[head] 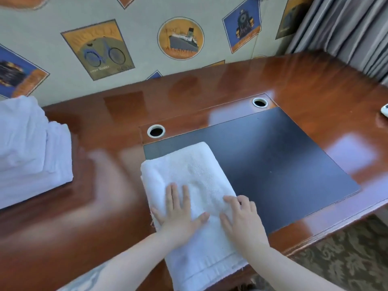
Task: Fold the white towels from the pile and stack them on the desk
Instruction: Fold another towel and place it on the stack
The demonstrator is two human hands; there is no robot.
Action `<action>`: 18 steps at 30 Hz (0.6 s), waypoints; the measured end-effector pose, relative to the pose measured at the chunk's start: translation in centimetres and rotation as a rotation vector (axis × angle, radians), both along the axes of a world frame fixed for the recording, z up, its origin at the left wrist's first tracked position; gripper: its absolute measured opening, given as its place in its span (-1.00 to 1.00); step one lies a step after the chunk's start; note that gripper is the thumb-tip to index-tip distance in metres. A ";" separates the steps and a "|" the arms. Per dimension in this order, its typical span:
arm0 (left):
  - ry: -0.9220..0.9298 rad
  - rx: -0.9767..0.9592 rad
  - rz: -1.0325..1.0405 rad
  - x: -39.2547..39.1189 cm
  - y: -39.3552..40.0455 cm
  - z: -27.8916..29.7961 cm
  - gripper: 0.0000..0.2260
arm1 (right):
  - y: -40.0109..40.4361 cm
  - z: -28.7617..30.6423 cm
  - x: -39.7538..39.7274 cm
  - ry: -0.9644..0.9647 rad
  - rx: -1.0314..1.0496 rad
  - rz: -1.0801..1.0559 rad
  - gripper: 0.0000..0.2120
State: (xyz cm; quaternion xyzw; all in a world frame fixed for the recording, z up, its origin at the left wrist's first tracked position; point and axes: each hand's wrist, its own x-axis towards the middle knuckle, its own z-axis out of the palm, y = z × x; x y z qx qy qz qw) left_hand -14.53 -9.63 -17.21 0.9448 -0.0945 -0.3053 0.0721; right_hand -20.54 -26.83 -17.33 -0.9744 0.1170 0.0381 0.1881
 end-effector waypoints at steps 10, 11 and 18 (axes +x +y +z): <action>-0.457 0.153 -0.552 7.6 2.3 6.1 -0.31 | 1.1 3.4 -1.6 0.028 0.282 0.550 -0.84; -0.571 0.046 -0.295 6.2 1.9 5.9 -0.35 | 0.5 3.6 -0.2 -0.166 0.240 0.560 -0.81; -0.472 -0.290 0.671 -6.8 -4.6 1.0 -0.48 | 2.1 0.6 4.5 -0.092 -0.161 0.991 -0.36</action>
